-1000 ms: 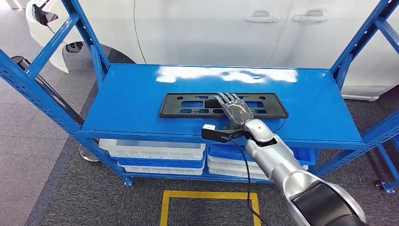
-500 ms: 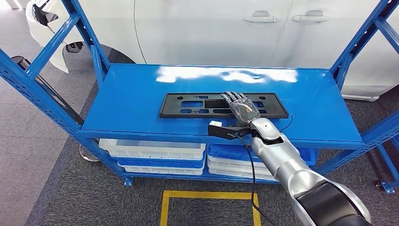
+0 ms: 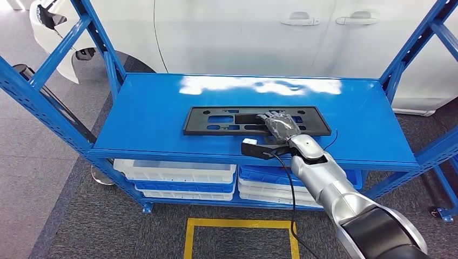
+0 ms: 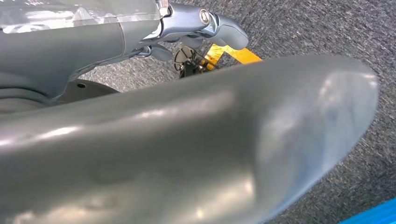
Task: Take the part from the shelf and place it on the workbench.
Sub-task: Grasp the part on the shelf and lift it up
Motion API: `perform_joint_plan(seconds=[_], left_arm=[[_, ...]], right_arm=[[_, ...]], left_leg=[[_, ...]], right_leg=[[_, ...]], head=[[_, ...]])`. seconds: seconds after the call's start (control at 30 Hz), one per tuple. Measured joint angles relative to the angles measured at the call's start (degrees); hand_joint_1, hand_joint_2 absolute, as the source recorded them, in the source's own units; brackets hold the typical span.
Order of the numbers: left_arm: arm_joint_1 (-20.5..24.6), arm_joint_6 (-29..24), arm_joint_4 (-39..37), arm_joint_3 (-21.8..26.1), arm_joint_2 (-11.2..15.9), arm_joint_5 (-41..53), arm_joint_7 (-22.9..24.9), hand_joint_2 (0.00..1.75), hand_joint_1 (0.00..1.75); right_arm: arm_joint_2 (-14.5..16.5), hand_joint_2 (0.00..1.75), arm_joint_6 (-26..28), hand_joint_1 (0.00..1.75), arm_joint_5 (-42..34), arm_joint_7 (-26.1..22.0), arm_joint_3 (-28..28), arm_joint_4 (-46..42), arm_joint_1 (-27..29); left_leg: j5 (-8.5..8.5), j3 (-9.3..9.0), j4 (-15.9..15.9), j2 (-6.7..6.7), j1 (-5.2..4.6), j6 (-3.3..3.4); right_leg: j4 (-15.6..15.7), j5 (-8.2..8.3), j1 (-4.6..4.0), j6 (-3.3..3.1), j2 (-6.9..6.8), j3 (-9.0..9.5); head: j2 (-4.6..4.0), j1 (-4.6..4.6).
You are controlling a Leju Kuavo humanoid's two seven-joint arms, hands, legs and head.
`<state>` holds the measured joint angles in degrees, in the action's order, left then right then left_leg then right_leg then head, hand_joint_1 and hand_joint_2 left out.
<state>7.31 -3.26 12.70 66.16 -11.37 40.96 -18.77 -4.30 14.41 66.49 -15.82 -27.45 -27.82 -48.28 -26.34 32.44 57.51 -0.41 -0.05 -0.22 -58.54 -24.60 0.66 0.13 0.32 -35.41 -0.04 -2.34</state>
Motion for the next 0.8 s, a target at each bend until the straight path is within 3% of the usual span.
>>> perform_joint_plan(seconds=[0.8], left_arm=[[-0.04, 0.04, 0.0, 0.02, 0.0, -0.27, -0.33, 0.0, 0.0]], right_arm=[[-0.19, 1.75, -1.1, 1.75, -1.19, -1.9, 0.86, 0.23, -1.59]], left_leg=[[0.0, -0.02, 0.04, 0.0, 0.0, 0.0]], right_leg=[[0.01, 0.0, 0.0, 0.0, -0.01, 0.05]], head=[[0.0, 0.0]])
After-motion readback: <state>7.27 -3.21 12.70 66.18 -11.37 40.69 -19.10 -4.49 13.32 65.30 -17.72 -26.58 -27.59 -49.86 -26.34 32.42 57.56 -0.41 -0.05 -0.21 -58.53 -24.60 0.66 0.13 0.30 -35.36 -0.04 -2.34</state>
